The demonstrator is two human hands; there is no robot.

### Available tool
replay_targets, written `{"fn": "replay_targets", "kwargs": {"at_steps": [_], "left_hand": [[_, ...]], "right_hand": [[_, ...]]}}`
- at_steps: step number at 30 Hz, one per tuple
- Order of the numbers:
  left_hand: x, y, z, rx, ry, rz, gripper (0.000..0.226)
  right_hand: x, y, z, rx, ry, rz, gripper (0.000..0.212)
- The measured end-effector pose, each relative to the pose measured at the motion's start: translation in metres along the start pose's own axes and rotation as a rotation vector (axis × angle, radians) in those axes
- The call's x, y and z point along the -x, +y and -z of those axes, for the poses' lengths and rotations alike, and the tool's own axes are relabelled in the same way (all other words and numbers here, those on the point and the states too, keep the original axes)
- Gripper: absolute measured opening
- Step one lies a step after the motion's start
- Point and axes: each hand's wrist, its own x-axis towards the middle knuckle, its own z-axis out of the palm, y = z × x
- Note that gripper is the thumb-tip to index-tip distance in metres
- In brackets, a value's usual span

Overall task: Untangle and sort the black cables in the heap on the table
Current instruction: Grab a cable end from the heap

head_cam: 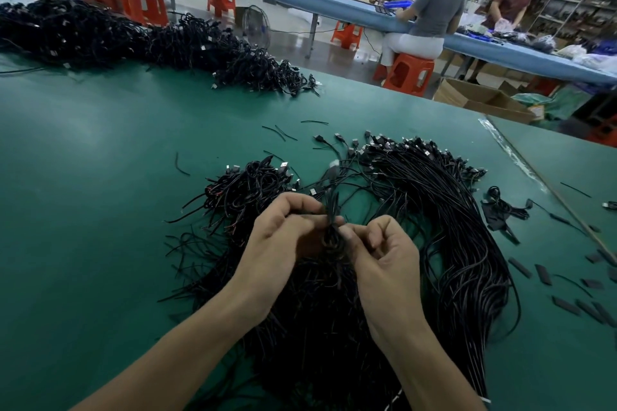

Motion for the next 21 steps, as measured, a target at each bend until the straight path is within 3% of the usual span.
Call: {"fn": "replay_targets", "kwargs": {"at_steps": [2, 5, 8, 11, 13, 15, 17, 21], "left_hand": [[0.0, 0.002, 0.0, -0.007, -0.024, -0.055, 0.006], [-0.001, 0.002, 0.003, -0.171, -0.057, -0.123, 0.037], [-0.003, 0.002, 0.007, -0.283, -0.113, -0.184, 0.04], [-0.004, 0.003, 0.015, -0.589, -0.238, -0.294, 0.039], [-0.007, 0.006, 0.018, -0.746, -0.292, -0.33, 0.04], [-0.014, 0.01, 0.021, -0.832, -0.265, -0.366, 0.039], [-0.027, 0.016, 0.025, -0.89, -0.136, -0.384, 0.041], [-0.055, 0.028, 0.041, -1.029, 0.209, -0.366, 0.034]], "right_hand": [[0.003, 0.001, 0.0, -0.021, -0.024, -0.031, 0.037], [0.006, 0.0, 0.0, -0.053, -0.065, -0.044, 0.037], [0.004, 0.001, 0.006, -0.123, -0.09, -0.161, 0.038], [0.001, 0.012, 0.014, -0.278, -0.132, -0.36, 0.031], [-0.003, 0.015, 0.019, -0.263, -0.176, -0.398, 0.03], [-0.011, 0.016, 0.025, -0.096, -0.214, -0.346, 0.032], [-0.022, 0.017, 0.033, 0.144, -0.205, -0.29, 0.027], [-0.055, 0.038, 0.069, 0.889, -0.022, -0.193, 0.009]]}}
